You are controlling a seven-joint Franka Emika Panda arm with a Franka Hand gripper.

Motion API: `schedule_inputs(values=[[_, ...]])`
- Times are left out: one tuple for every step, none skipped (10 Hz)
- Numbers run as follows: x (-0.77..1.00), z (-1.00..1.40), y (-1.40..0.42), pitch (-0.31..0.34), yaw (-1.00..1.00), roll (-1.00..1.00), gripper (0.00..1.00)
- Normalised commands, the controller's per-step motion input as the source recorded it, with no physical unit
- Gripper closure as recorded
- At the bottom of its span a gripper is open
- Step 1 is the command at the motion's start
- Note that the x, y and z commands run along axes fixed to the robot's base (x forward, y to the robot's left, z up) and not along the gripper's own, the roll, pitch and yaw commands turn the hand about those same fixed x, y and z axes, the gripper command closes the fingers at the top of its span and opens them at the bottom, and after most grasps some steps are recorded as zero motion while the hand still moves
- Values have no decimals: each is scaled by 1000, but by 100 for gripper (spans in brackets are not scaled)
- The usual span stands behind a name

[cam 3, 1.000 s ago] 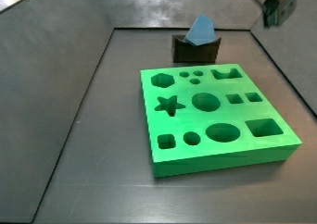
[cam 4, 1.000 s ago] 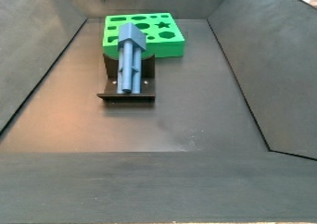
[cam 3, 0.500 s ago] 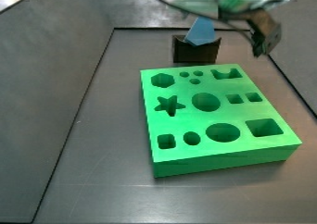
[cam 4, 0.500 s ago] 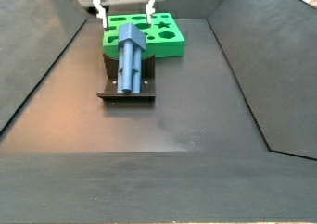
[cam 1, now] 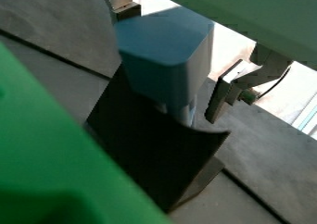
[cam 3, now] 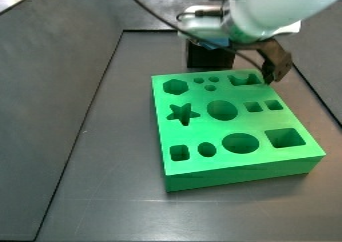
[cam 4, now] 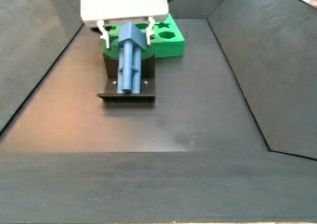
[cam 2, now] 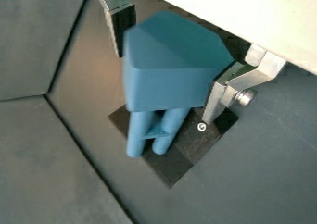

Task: Pick up the 3 prong object. Move up. Place the 3 prong object on the fixture. Regrasp the 3 prong object. Move to above the board. Insert the 3 prong object.
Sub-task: Regrasp the 3 prong object, then move to above the board.

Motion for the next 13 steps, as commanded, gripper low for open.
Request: schedule_inputs(values=[[0, 0, 0, 0, 0, 0, 100], [109, 1000, 196, -47, -228, 328, 100], [107, 1000, 192, -40, -226, 300, 100], [94, 1000, 181, 9, -202, 199, 100], [90, 1000, 177, 32, -187, 154, 100], [82, 1000, 172, 63, -149, 85, 100], [79, 1000, 171, 74, -128, 65, 100], [70, 1000, 163, 94, -86, 35, 100], [64, 1000, 156, 115, -56, 21, 100], [55, 1000, 141, 133, -15, 0, 100], [52, 1000, 134, 136, 4, -11, 100], [47, 1000, 120, 142, 40, -28, 100], [45, 1000, 111, 144, 56, -32, 100]])
